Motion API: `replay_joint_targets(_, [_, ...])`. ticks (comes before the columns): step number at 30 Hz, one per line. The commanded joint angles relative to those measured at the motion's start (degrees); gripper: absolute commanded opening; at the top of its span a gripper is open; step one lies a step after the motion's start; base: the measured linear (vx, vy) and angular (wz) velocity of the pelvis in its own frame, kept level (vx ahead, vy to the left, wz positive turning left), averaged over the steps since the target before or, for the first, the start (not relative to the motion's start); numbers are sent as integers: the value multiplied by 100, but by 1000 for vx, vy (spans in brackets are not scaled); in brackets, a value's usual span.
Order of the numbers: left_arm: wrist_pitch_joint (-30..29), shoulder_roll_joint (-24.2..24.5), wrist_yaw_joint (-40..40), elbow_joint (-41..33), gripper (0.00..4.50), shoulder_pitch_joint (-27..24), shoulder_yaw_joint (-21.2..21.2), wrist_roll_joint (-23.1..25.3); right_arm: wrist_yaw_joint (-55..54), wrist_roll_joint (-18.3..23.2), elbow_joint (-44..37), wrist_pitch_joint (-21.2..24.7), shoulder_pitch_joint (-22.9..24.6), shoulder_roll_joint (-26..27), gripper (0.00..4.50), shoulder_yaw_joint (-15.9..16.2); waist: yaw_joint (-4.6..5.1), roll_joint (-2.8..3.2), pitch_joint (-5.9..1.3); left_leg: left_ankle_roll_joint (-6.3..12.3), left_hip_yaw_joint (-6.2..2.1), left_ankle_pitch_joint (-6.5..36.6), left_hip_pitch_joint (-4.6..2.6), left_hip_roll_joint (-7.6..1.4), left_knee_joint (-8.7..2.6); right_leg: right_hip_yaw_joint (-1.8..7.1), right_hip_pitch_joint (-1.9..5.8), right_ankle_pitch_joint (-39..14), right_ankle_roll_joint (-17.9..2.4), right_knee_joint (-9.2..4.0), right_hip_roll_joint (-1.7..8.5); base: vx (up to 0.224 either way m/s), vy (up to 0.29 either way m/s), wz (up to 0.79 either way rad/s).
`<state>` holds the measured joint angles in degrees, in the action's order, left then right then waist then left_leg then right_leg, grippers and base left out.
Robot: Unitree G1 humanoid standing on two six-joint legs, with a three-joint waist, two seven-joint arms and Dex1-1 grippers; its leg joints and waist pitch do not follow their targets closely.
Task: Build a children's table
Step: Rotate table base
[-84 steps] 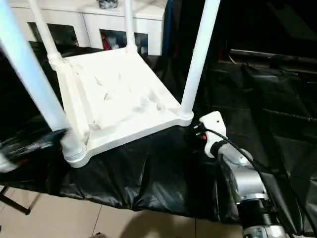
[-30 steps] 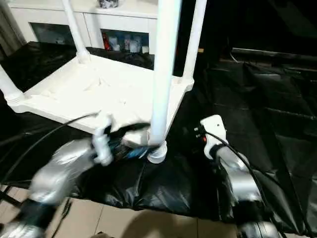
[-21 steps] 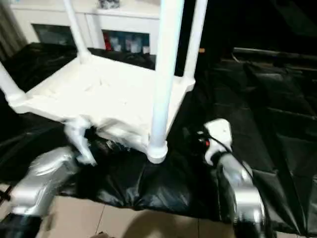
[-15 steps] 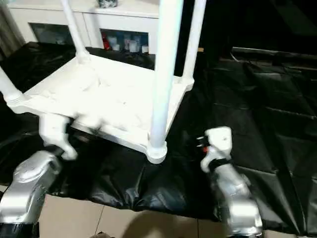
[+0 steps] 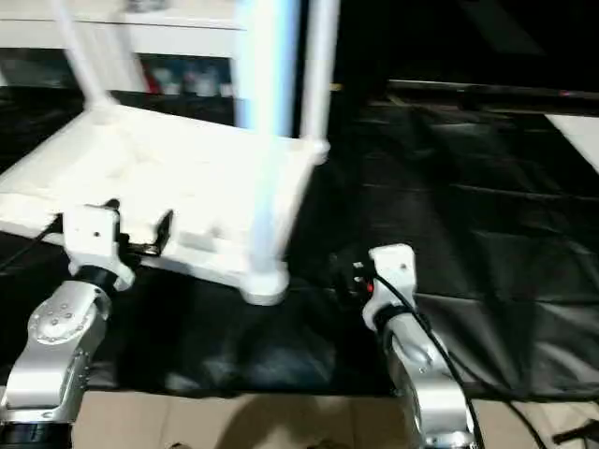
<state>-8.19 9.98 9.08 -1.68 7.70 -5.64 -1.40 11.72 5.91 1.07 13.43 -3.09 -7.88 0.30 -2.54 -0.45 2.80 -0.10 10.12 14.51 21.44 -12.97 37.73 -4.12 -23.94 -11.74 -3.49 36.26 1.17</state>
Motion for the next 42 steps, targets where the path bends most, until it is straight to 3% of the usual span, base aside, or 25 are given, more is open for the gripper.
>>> replay_joint_targets(1, [-7, 53, -79, 8, 444, 43, -33, 19, 52, -10, -22, 91, -88, -19, 450, -55, -218, -172, -312, 381, -28, 54, 225, 464, 3, 567, 511, -2459, -346, -913, 818, -21, -129, 3])
replay_joint_targets(4, [-82, 43, -70, 89, 444, 129, -54, -71, 104, 9, 31, 164, -216, -23, 450, -39, -251, -108, -280, 454, -311, 110, 254, 310, -375, 563, 529, -2920, 728, -771, 887, -34, -90, -4])
replay_joint_targets(7, [-22, 74, -138, 156, 444, 212, -28, 16, 120, -43, 65, 205, -289, -31, 450, 23, -500, -139, -289, 538, -461, 61, 189, 256, -64, 1001, 529, -3523, 88, -915, 1409, 0, 0, 0])
replay_joint_targets(8, [-28, 65, -150, 175, 444, 244, -34, 7, 127, -71, 84, 265, -322, -53, 450, 57, -519, -78, -292, 271, -289, 217, -56, 326, 63, 1400, 361, -3897, 121, -1108, 1097, -14, 75, -21])
replay_joint_targets(10, [-15, 50, -148, 185, 444, 275, -52, 13, 82, -97, 128, 300, -369, -80, 450, 78, -757, -186, -189, -98, -499, 673, 5, 464, 254, 1959, 522, -3840, -466, -1029, 917, -12, 102, -31])
replay_joint_targets(12, [-14, 60, -148, 184, 444, 280, -52, 35, 68, -77, 139, 307, -385, -79, 450, 64, -837, -224, -202, -122, -562, 752, 17, 549, 293, 2082, 509, -3432, -631, -981, 742, -15, 134, -27])
replay_joint_targets(14, [11, 76, -135, 192, 444, 277, -65, 21, 80, -104, 152, 275, -404, -105, 450, 65, -833, -71, -284, 492, -768, 275, 73, 501, 21, 1824, 444, -2277, -883, -928, 700, -39, 365, -16])
replay_joint_targets(15, [4, 102, -153, 198, 444, 284, -75, 38, 128, -105, 154, 275, -418, -112, 450, 61, -715, 106, -308, 1022, -759, 57, -138, 422, -476, 1382, 246, -1839, -697, -748, 317, -30, 345, 1])
replay_joint_targets(16, [16, 111, -154, 197, 444, 289, -83, 38, 144, -131, 154, 277, -424, -128, 450, 76, -329, 275, -355, 1978, -896, -24, -460, 339, -766, 541, -248, -1357, -438, 76, -104, -28, 375, 5])
replay_joint_targets(18, [32, 150, -214, 183, 444, 283, -41, 147, 145, -156, 159, 276, -427, -142, 450, 82, -232, 244, -337, 2613, -959, -943, -375, 221, -834, -28, -409, -971, 132, 892, 20, -39, 359, 5])
replay_joint_targets(19, [30, 178, -258, 172, 444, 283, -9, 233, 140, -160, 162, 280, -434, -146, 450, 79, -237, 235, -294, 2543, -894, -1341, -323, 265, -761, -179, -426, -924, 324, 906, 50, -48, 315, 5])
replay_joint_targets(21, [-37, 157, -307, 122, 444, 237, 62, 312, 86, -151, 177, 276, -437, -159, 450, 47, -184, 155, -376, 1904, -1041, -1359, -362, 219, -715, -120, -260, -641, 325, 633, 168, -59, 260, -2])
replay_joint_targets(22, [-44, 132, -315, 109, 444, 219, 76, 311, 68, -151, 177, 278, -437, -163, 450, 31, -185, 65, -383, 810, -1109, -1198, -292, 69, -768, 87, -66, -215, 114, 342, 333, -69, 209, -9])
replay_joint_targets(24, [-56, 61, -348, 64, 444, 161, 132, 324, 8, -173, 165, 265, -426, -188, 450, -36, -71, 95, -368, -929, -1396, 184, -309, -251, -951, 219, 120, -119, -442, 320, 558, -71, 165, 0])
replay_joint_targets(26, [-99, -49, -388, 23, 444, 123, 132, 234, -66, -178, 176, 281, -418, -222, 450, -164, -4, 259, -316, -1589, -1470, 1452, -159, -370, -1226, 110, 22, -800, 380, 667, 254, -76, 95, 10])
replay_joint_targets(28, [-172, -138, -419, -27, 444, 102, 131, 161, -71, -150, 194, 292, -411, -297, 450, -286, 17, 372, -381, -1971, -1199, 2014, -159, 147, -1176, -54, 40, -474, 519, 668, 110, -79, 36, 8])
replay_joint_targets(30, [-158, -123, -476, -46, 444, 93, 236, 347, -23, -156, 220, 282, -411, -423, 450, -362, 76, 244, -440, -1956, -1187, 1068, -313, 402, -1078, 35, 157, 234, 275, 148, 266, -37, -21, -1])
replay_joint_targets(31, [-131, -107, -491, -41, 444, 91, 269, 414, -10, -169, 230, 277, -414, -459, 450, -371, 13, 111, -428, -1974, -1020, 724, -174, 567, -975, 184, 376, 631, 258, -333, 575, -65, -84, -5])
replay_joint_targets(32, [-114, -100, -494, -38, 444, 95, 277, 432, 7, -162, 238, 279, -421, -484, 450, -387, 5, -53, -437, -1669, -915, 838, -30, 542, -840, 347, 525, 594, 326, -477, 910, -90, -154, -13])
replay_joint_targets(33, [-149, -77, -501, -40, 444, 120, 279, 469, 54, -131, 289, 284, -455, -574, 450, -462, -62, -163, -420, -747, -833, 512, 110, 311, -427, 541, 686, 768, -82, -616, 1699, -59, -113, -9])
replay_joint_targets(34, [-187, -54, -511, -43, 444, 143, 277, 485, 90, -94, 323, 290, -478, -627, 450, -520, -134, -139, -365, -361, -799, 292, 177, 282, -305, 571, 713, 914, -220, -682, 1824, -65, -73, -14])
replay_joint_targets(35, [-199, -44, -504, -38, 444, 161, 266, 468, 116, -81, 341, 290, -489, -666, 450, -549, -185, -77, -278, 5, -808, 169, 152, 180, -401, 401, 658, 440, -554, -706, 1628, -67, -18, -21])
replay_joint_targets(37, [-163, -52, -486, -23, 444, 194, 229, 414, 149, -85, 370, 301, -516, -738, 450, -576, 44, 137, -294, -349, -998, 2065, 119, -17, -953, 94, 595, -783, -496, -318, 770, -64, -35, -23])
replay_joint_targets(40, [-241, -86, -371, -73, 444, 201, 223, 262, 266, 19, 390, 341, -567, -789, 450, -612, 87, 64, -234, -679, -870, 3104, 115, 86, -880, 224, 526, -1377, -507, -573, 1064, -63, -71, -12])
replay_joint_targets(42, [-228, -93, -317, -114, 444, 194, 235, 230, 352, 87, 395, 337, -600, -810, 450, -610, 57, 38, -245, -482, -796, 2579, 152, 95, -810, 278, 578, -1947, -529, -670, 1186, -49, -62, -8])
